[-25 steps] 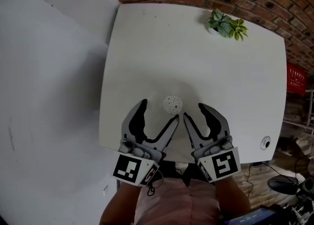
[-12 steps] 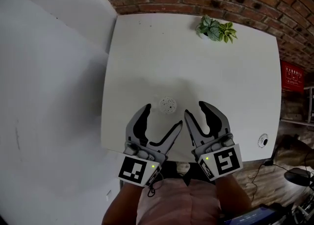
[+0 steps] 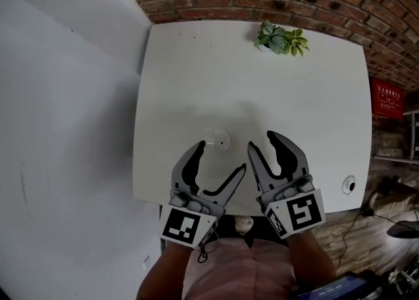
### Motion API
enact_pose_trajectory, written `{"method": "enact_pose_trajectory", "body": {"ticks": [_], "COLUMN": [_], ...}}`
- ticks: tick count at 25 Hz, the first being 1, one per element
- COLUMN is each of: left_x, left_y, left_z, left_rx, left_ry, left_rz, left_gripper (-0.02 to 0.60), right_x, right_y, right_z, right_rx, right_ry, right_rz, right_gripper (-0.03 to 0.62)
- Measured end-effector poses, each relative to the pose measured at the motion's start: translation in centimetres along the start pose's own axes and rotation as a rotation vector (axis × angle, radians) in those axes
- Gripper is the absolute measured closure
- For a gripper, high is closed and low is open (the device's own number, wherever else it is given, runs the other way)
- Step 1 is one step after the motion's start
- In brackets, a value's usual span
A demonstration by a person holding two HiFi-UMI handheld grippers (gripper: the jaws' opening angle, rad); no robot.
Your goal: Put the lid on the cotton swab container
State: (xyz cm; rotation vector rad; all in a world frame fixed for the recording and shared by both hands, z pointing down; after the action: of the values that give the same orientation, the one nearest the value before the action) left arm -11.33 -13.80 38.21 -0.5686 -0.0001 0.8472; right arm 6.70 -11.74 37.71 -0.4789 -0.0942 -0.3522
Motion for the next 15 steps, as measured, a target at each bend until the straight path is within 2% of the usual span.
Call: {"method": "enact_pose_trajectory", "body": {"ticks": [4, 15], "left_x": [0.0, 0.7], "left_y": [-0.3, -1.4], "left_z": [0.6, 1.0], "left_rx": [-0.01, -0.04], "left_ry": [-0.019, 0.004], "left_rz": [0.006, 0.031], "left_gripper": [0.189, 0.189], "right_x": [0.1, 0.9], "right_y": [-0.1, -0.5], "right_z": [0.1, 0.3], "right_rx": [-0.002, -0.015], "right_ry": [-0.001, -0.002], "right_rz": [0.004, 0.0], "right_gripper": [0.421, 0.421]}}
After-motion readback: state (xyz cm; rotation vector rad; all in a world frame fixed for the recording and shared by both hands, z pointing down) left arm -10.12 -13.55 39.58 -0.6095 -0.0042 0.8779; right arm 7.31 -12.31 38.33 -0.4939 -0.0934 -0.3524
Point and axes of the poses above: the fingertips, and each gripper's own axes: y backward along the fingers, x to its right, z out of its underside, the point moved 10 cm from there along y, backward along the fingers, and after that the axes turned 12 degrees about -x, right-handed, at the moved point
